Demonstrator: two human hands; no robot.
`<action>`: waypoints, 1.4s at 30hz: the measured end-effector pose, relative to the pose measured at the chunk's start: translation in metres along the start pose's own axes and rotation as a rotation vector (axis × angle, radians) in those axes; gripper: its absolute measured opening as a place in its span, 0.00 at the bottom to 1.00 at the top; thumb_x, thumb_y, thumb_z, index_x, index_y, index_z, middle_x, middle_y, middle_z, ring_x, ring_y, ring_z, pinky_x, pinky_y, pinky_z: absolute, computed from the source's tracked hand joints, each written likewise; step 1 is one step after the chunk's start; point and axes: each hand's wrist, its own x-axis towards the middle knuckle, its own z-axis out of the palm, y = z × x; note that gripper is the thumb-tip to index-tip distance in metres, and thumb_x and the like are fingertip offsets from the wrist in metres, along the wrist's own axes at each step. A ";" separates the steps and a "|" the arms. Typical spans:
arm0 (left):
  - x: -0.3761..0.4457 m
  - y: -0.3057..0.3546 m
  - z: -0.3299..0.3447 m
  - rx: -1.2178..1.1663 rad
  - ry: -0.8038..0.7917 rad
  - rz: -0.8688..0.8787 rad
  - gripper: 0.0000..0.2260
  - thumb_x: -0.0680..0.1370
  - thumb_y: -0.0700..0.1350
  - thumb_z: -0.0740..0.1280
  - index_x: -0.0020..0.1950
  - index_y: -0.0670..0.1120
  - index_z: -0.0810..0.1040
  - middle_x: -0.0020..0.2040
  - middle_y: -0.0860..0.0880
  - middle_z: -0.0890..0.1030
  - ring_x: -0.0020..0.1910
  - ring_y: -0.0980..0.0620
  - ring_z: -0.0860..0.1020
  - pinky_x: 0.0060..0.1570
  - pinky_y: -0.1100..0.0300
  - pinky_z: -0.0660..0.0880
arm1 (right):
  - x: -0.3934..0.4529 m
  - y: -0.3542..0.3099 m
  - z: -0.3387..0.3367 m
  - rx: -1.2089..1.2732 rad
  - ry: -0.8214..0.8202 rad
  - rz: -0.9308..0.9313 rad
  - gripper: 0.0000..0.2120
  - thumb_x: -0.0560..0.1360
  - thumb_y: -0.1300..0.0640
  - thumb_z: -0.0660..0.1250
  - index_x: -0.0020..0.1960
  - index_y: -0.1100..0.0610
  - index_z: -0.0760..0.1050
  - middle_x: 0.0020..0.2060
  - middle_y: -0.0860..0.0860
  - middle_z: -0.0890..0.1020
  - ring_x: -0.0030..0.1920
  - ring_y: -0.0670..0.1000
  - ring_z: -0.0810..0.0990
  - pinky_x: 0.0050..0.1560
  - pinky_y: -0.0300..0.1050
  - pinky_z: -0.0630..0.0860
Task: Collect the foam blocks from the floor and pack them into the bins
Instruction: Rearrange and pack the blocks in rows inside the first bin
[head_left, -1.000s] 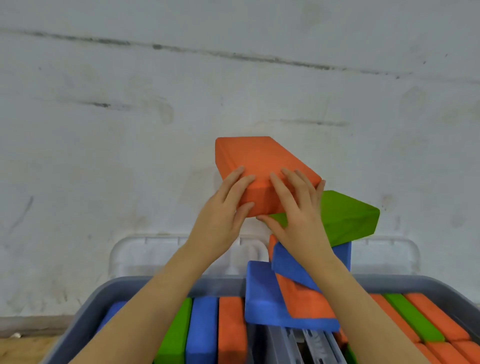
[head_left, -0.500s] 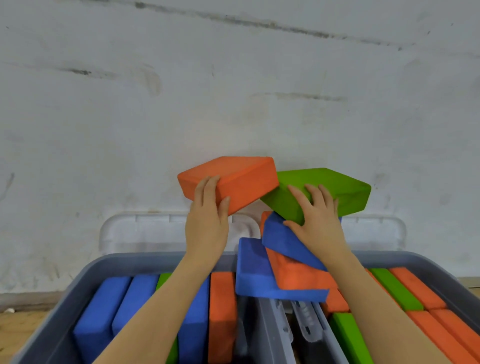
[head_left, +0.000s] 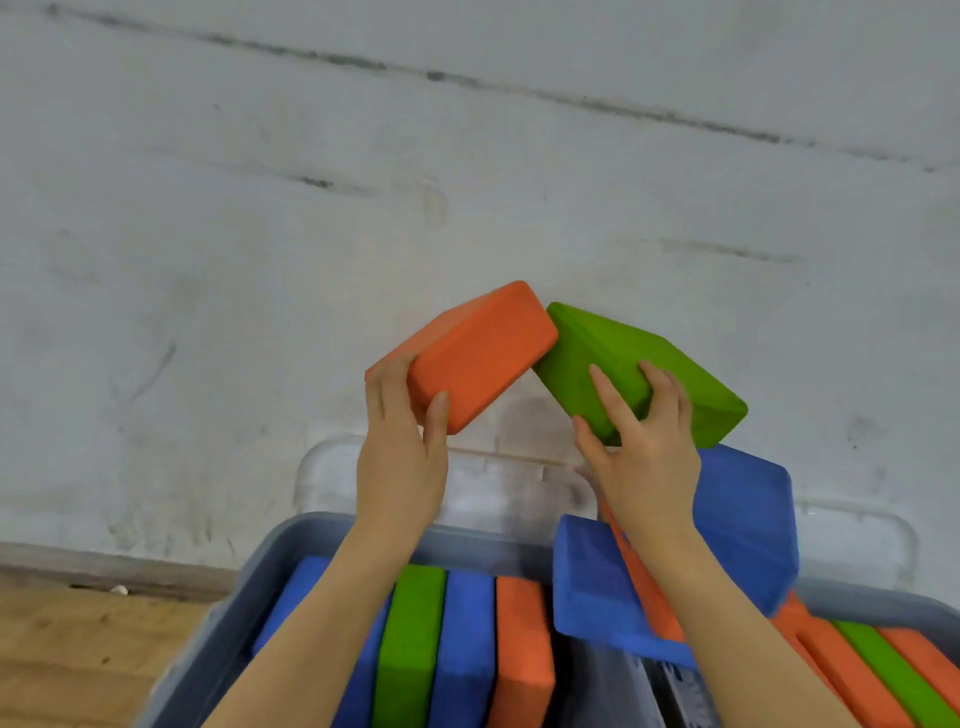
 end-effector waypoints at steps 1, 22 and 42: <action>0.003 -0.005 -0.013 0.020 0.002 -0.001 0.18 0.81 0.47 0.58 0.70 0.48 0.62 0.68 0.52 0.63 0.48 0.62 0.69 0.45 0.59 0.71 | 0.003 -0.014 0.007 0.013 0.007 -0.006 0.20 0.73 0.48 0.64 0.65 0.46 0.70 0.62 0.59 0.69 0.62 0.66 0.70 0.40 0.65 0.78; -0.065 -0.106 -0.061 0.569 -0.185 -0.350 0.21 0.81 0.56 0.49 0.72 0.51 0.61 0.66 0.43 0.67 0.55 0.39 0.72 0.50 0.48 0.69 | -0.114 -0.098 0.050 0.222 -0.590 0.326 0.31 0.73 0.35 0.60 0.73 0.41 0.57 0.66 0.52 0.64 0.62 0.57 0.69 0.47 0.52 0.73; 0.005 -0.133 -0.032 0.728 -0.410 0.213 0.22 0.74 0.54 0.61 0.64 0.44 0.77 0.66 0.45 0.75 0.39 0.37 0.78 0.35 0.49 0.77 | -0.089 -0.094 0.082 0.166 -0.331 0.090 0.24 0.72 0.38 0.65 0.60 0.52 0.79 0.64 0.55 0.76 0.46 0.56 0.82 0.25 0.42 0.75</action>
